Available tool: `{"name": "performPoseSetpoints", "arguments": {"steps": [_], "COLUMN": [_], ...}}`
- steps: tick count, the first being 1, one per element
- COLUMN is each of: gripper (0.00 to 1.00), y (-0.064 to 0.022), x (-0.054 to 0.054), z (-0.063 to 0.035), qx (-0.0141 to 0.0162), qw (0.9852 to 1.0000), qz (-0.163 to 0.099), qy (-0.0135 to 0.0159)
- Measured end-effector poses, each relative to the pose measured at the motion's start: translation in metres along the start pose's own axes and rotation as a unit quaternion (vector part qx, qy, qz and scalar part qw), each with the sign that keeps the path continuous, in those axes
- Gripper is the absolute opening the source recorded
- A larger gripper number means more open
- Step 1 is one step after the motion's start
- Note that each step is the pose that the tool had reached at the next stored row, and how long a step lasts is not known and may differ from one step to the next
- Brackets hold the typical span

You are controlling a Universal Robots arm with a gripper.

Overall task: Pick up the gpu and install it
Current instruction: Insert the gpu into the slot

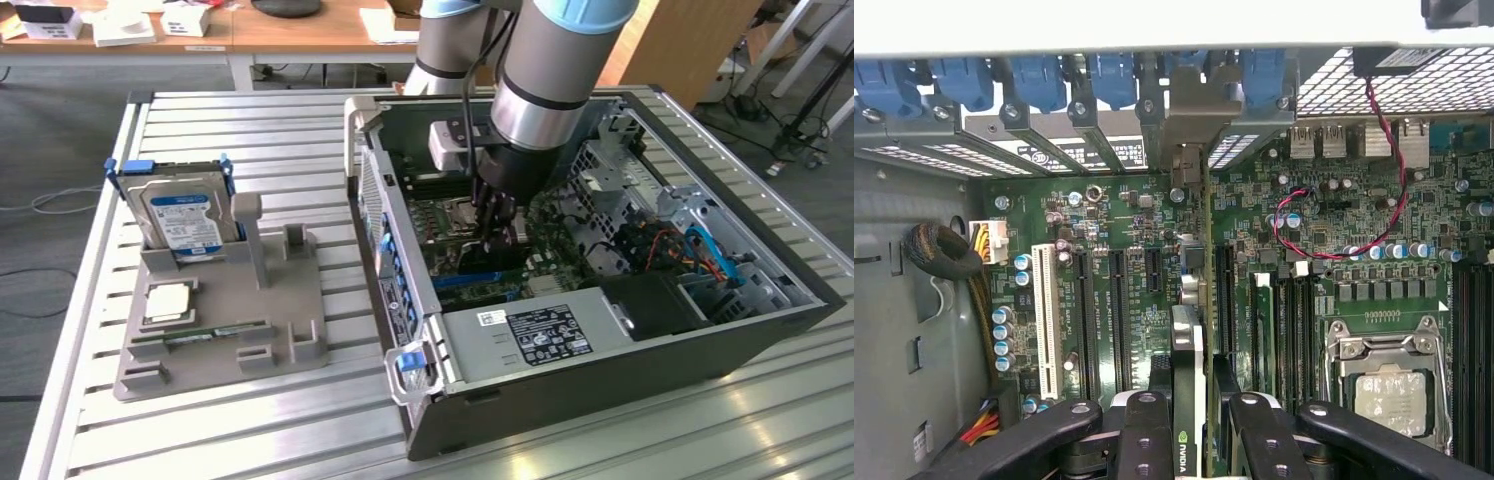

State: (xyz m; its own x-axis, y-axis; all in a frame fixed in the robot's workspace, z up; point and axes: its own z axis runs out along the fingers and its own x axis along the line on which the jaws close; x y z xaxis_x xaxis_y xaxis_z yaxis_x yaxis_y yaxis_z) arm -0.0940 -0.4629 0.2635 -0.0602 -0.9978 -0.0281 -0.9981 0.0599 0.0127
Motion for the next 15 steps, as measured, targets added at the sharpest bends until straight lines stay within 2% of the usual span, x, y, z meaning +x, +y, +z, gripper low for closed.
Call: {"name": "performPoseSetpoints", "arguments": {"steps": [15], "gripper": [0.27], "y": [-0.0003], "x": [0.0], "z": [0.0], "qx": [0.0003], "qw": [1.0], "qz": [-0.005], "qy": [0.0]}}
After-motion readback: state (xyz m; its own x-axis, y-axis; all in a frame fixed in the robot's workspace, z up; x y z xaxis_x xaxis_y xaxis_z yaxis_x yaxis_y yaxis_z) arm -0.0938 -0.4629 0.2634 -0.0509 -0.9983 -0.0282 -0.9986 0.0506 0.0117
